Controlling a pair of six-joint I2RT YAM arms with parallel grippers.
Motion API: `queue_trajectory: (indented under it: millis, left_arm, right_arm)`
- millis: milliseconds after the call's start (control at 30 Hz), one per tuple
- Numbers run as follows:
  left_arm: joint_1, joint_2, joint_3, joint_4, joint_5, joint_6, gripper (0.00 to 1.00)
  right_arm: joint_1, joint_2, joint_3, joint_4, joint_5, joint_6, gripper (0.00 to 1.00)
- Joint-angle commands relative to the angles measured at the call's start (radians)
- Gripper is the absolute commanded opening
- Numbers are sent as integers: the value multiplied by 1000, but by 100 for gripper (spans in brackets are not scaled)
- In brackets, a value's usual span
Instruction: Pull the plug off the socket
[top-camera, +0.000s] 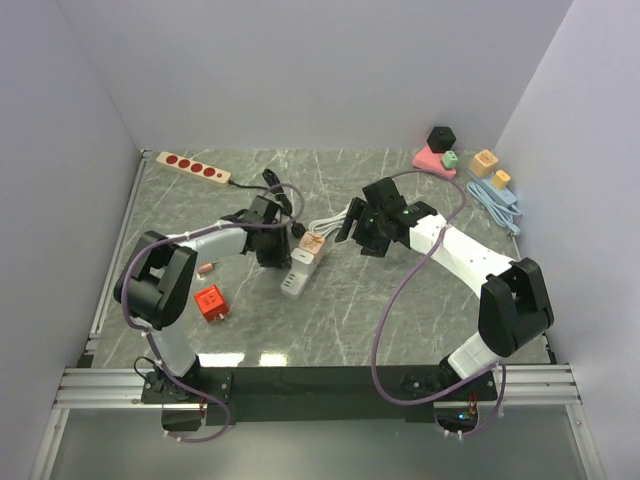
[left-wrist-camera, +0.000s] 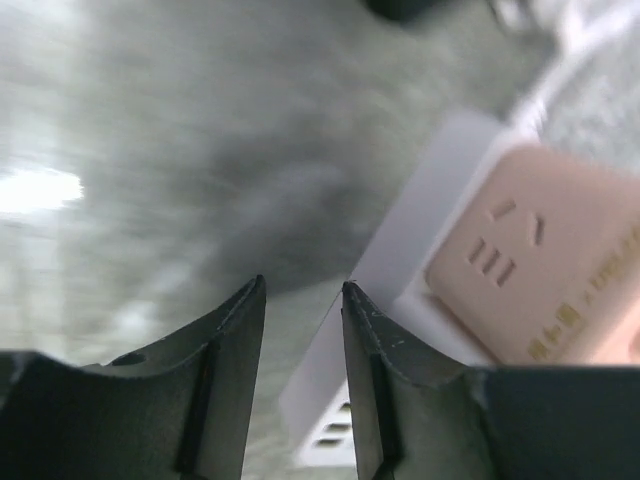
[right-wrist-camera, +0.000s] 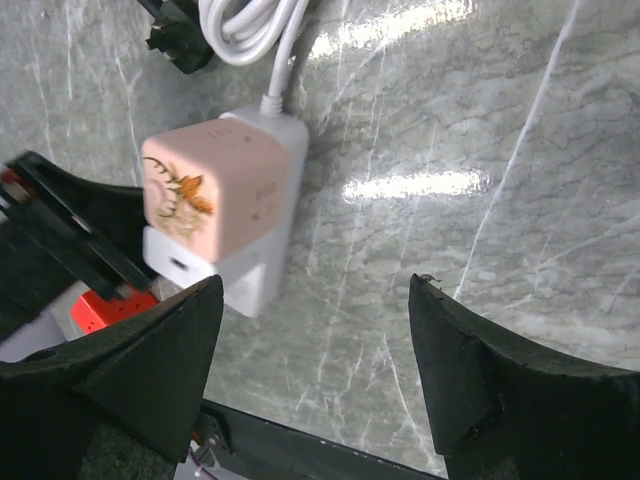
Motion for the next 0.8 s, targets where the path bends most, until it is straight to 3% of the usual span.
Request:
queue_trajectory:
  millis: [0, 233, 433, 767]
  left_arm:
    - [-101, -16, 3, 45, 51, -28, 42]
    - [-177, -231, -101, 54, 48, -167, 41]
    - [-166, -461, -95, -165, -280, -255, 45]
    - [-172, -457, -98, -92, -151, -207, 50]
  right_arm:
    - [-2, 5, 66, -28, 20, -26, 81]
    - [-1, 68, 135, -76, 0, -87, 83]
    - [51, 217, 301, -172, 52, -176, 86]
    - [105, 421, 496, -257, 65, -218, 88]
